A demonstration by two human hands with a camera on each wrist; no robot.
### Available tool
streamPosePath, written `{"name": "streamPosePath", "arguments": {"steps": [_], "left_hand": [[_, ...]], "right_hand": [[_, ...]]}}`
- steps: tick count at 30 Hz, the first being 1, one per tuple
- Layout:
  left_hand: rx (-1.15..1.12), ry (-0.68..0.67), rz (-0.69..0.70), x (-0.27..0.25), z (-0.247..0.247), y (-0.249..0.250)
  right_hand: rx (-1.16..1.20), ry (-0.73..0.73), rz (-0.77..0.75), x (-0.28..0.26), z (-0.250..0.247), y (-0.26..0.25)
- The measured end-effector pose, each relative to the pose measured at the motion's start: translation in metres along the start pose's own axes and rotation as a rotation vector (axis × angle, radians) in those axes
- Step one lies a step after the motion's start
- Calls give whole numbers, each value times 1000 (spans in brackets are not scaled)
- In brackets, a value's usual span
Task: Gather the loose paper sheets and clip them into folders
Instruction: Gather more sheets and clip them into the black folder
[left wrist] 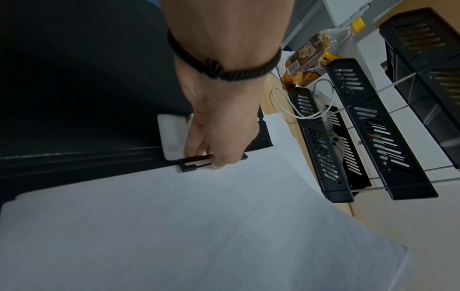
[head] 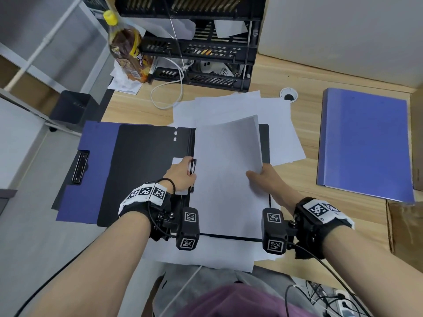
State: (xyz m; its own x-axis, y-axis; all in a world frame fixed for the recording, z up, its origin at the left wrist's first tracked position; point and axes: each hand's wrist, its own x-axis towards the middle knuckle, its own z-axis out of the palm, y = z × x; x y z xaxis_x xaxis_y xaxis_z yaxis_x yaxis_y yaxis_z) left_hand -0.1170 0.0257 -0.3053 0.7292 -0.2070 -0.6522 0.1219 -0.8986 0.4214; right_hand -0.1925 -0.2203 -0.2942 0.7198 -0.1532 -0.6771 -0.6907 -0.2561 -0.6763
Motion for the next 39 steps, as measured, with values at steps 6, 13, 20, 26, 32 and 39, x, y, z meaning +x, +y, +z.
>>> {"name": "streamPosePath", "arguments": {"steps": [6, 13, 20, 26, 32, 39], "left_hand": [[-51, 22, -2, 3, 3, -6], [-54, 29, 8, 6, 3, -7], [3, 47, 9, 3, 3, -2], [109, 50, -48, 2, 6, 8], [136, 43, -55, 2, 5, 11], [164, 95, -40, 0, 9, 17]], "right_hand": [[-5, 31, 10, 2, 5, 1], [12, 106, 13, 4, 9, 0], [10, 101, 5, 2, 13, 1], [-3, 107, 49, 2, 21, 5], [24, 95, 61, 1, 20, 8], [131, 19, 81, -6, 13, 17]]}}
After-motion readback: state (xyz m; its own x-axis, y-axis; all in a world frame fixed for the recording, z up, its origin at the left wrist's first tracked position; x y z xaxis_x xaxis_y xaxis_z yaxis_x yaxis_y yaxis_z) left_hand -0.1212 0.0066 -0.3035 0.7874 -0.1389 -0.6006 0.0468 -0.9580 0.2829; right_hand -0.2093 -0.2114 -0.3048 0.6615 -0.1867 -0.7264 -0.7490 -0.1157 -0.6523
